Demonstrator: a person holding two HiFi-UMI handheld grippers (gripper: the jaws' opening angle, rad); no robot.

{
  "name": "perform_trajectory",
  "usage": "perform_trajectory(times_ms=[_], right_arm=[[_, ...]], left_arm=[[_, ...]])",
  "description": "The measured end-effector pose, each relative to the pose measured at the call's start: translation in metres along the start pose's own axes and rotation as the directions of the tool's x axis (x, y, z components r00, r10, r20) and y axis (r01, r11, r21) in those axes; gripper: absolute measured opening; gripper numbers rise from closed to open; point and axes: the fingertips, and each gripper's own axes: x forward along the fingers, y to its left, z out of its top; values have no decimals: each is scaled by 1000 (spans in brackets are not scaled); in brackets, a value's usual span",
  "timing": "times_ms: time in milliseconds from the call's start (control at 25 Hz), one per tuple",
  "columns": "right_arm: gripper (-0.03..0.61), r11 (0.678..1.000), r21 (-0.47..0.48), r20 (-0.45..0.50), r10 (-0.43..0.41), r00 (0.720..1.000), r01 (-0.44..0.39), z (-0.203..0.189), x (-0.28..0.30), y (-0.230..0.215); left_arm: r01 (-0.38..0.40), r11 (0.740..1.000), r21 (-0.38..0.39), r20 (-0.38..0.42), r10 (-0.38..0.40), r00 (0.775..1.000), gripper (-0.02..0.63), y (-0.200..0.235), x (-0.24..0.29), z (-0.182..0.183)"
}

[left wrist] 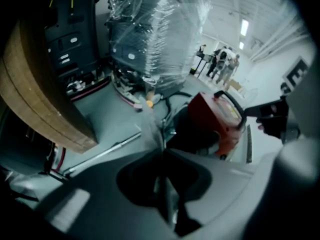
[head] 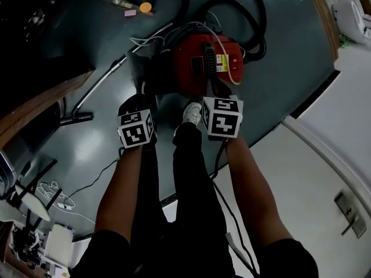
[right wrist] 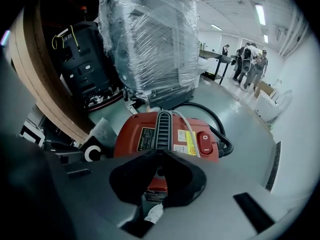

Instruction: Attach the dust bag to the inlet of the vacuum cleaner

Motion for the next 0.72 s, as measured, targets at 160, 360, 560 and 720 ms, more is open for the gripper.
perform_trajectory(times_ms=[160, 360, 560, 720], right_arm=[[-2, 998, -62, -1, -8, 1000, 8, -2, 0, 8], [-2, 999, -8, 19, 34, 999, -34, -5, -3, 2], [-2, 998, -5, 1, 56, 998, -56, -5, -1, 1], [-2, 997, -41, -43, 66, 997, -67, -5, 1, 3]], left_arm=[[13, 1000, -26, -5, -13, 1000, 31, -5, 7, 4], [9, 1000, -23, -14, -9, 1000, 31, -11, 11, 3], [11, 1000, -17, -22, -11, 1000, 31, -13, 12, 2], [21, 1000, 2, -32, -21, 999, 32, -18, 13, 2]])
